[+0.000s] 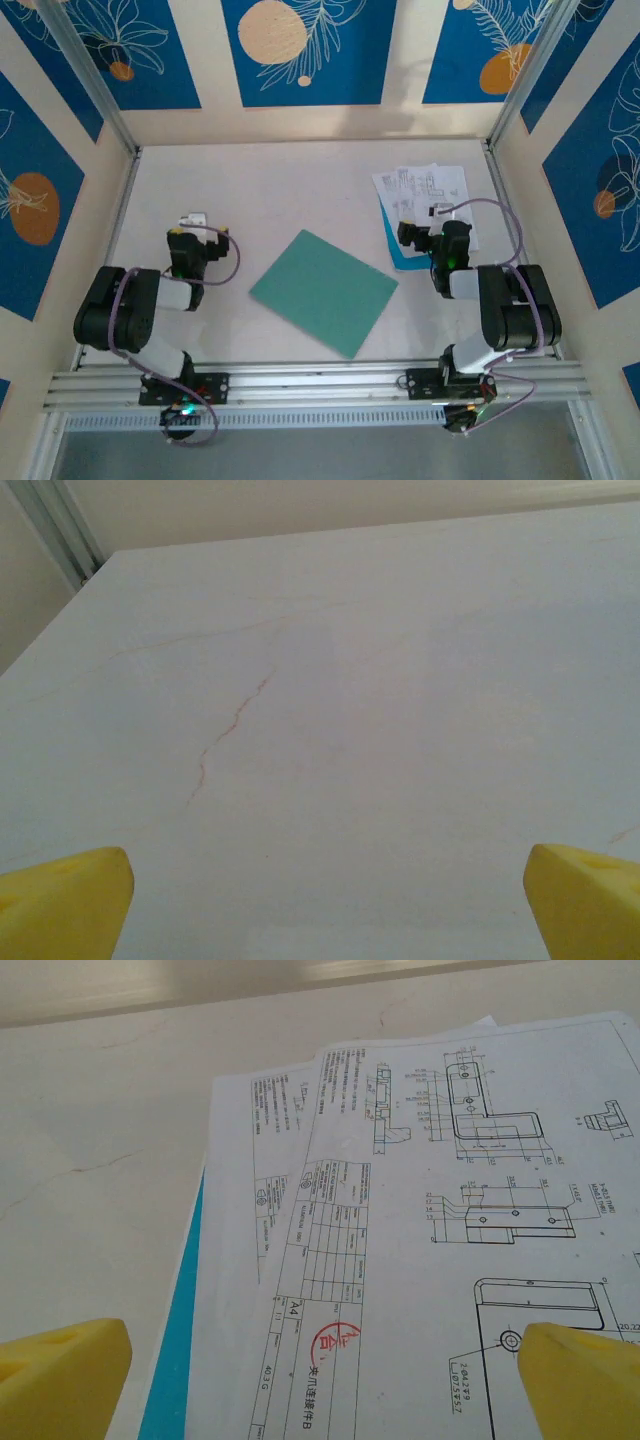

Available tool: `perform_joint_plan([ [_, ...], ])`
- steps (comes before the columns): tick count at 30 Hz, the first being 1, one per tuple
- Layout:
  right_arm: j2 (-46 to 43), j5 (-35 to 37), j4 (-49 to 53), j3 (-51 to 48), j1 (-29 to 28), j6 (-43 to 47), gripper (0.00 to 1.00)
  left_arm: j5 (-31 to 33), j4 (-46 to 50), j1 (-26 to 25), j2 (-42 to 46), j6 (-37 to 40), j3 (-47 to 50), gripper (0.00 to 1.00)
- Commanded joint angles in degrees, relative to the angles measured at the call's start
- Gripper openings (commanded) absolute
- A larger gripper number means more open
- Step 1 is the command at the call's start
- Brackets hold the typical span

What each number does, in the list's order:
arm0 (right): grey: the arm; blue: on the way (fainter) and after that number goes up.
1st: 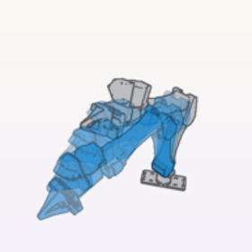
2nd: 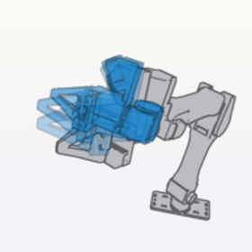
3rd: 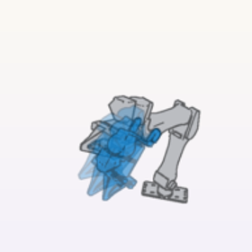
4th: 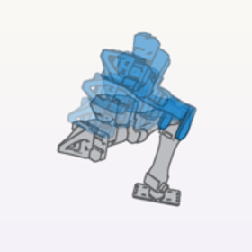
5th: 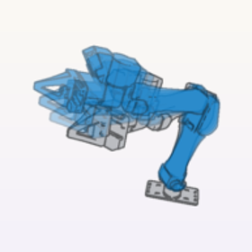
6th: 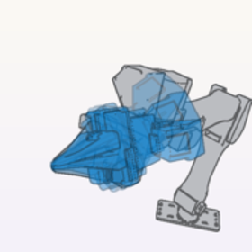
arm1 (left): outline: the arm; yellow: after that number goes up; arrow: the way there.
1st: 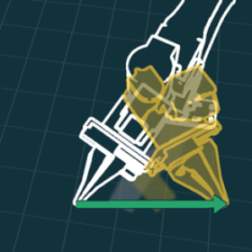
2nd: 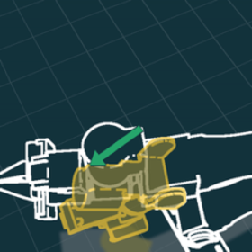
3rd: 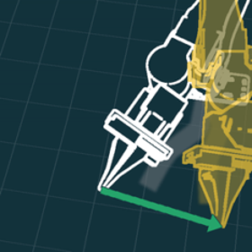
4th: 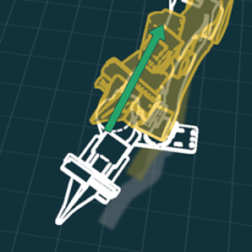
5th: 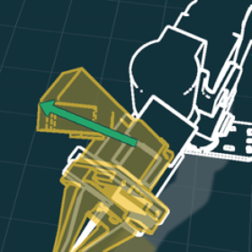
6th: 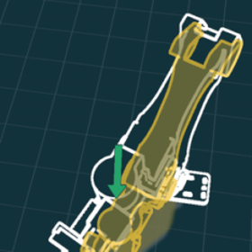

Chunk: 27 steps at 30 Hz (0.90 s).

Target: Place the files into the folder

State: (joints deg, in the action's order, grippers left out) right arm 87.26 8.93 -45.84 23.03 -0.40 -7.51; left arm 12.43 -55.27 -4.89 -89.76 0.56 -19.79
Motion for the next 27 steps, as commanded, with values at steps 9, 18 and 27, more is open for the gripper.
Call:
perform_joint_plan([
  [9,-0.1,0.2,-1.8,0.2,0.0,0.7,0.99,-1.1,-1.7,0.4,0.3,-0.3,0.2,1.0],
  [18,-0.1,0.3,-1.6,0.2,-0.1,0.7,0.99,-1.5,-0.9,0.4,0.2,-0.1,-0.3,1.0],
  [27,-0.1,0.3,-1.7,0.1,0.0,0.7,0.99,-1.6,-1.1,0.4,0.3,-0.1,-0.2,1.0],
])
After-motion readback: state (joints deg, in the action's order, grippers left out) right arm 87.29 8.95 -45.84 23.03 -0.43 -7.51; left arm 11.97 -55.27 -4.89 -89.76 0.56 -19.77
